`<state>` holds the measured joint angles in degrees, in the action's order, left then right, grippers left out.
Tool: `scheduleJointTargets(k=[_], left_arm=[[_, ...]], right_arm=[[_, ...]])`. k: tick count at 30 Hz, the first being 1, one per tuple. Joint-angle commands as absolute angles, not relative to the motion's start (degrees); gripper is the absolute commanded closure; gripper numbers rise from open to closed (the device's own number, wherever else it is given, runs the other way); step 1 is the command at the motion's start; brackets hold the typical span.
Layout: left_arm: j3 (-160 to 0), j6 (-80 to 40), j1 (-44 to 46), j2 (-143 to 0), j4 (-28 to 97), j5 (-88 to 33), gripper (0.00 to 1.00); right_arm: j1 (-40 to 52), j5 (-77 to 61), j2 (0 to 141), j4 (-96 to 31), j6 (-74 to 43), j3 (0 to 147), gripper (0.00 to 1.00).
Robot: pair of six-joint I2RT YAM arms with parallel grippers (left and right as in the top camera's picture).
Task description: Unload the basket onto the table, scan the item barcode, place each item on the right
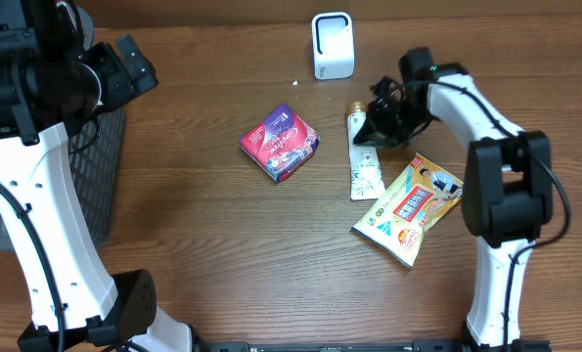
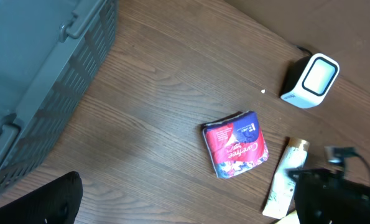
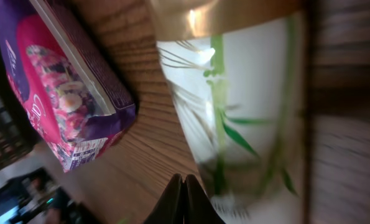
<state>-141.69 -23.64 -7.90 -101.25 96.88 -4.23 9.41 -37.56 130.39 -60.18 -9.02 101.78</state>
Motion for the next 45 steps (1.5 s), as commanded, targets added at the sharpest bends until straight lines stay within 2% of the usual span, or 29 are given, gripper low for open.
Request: scheduleJointTargets(k=[1, 8, 12, 21, 24, 30, 34, 35, 36, 37, 38, 40, 42, 45], left_arm=[[-141.5, -23.8, -7.9, -101.3, 96.8, -4.0, 0.00], [-141.5, -23.8, -7.9, -101.3, 96.8, -4.0, 0.00], [-141.5, -23.8, -7.9, -101.3, 96.8, -4.0, 0.00], [-141.5, -23.8, -7.9, -101.3, 96.8, -4.0, 0.00], [-141.5, -23.8, -7.9, -101.3, 96.8, -4.0, 0.00], [-141.5, -23.8, -7.9, -101.3, 96.8, -4.0, 0.00], [-141.5, -23.8, -7.9, -101.3, 96.8, -4.0, 0.00], [-141.5, -23.8, -7.9, -101.3, 96.8, -4.0, 0.00], [-141.5, -23.8, -7.9, -101.3, 96.8, -4.0, 0.00], [-141.5, -23.8, -7.9, -101.3, 96.8, -4.0, 0.00], [-141.5, -23.8, -7.9, -101.3, 96.8, -4.0, 0.00], [-141.5, -23.8, -7.9, -101.3, 96.8, -4.0, 0.00], [-141.5, -23.8, -7.9, -101.3, 96.8, -4.0, 0.00], [-141.5, -23.8, -7.9, -101.3, 96.8, -4.0, 0.00]], right_arm=[[9.1, -24.2, 123.3, -62.2, -10.3, 105.3, 0.96], [9.4, -15.4, 121.5, -65.2, -12.4, 104.6, 0.96], [10.0, -15.5, 121.5, -64.3, -12.4, 101.5, 0.96], [16.7, -15.7, 121.6, -55.1, -13.8, 91.7, 0.96], [18.5, -11.7, 121.6, -53.2, -16.7, 90.2, 0.96], [18.4, -7.7, 121.6, -53.8, -18.3, 90.3, 0.96], [17.5, -7.7, 121.5, -59.3, -18.2, 94.6, 0.96], [17.4, -7.8, 121.5, -60.9, -18.2, 96.1, 0.92], [17.3, -7.8, 121.5, -62.9, -18.2, 98.1, 0.81], [17.3, -7.8, 121.5, -64.7, -17.8, 99.9, 0.61], [17.3, -7.7, 121.5, -66.0, -17.5, 101.3, 0.36], [17.7, -7.7, 121.5, -67.5, -17.4, 103.7, 0.14], [18.4, -7.7, 121.5, -67.4, -17.4, 104.5, 0.04], [19.8, -7.7, 121.5, -65.8, -17.4, 103.8, 0.02]])
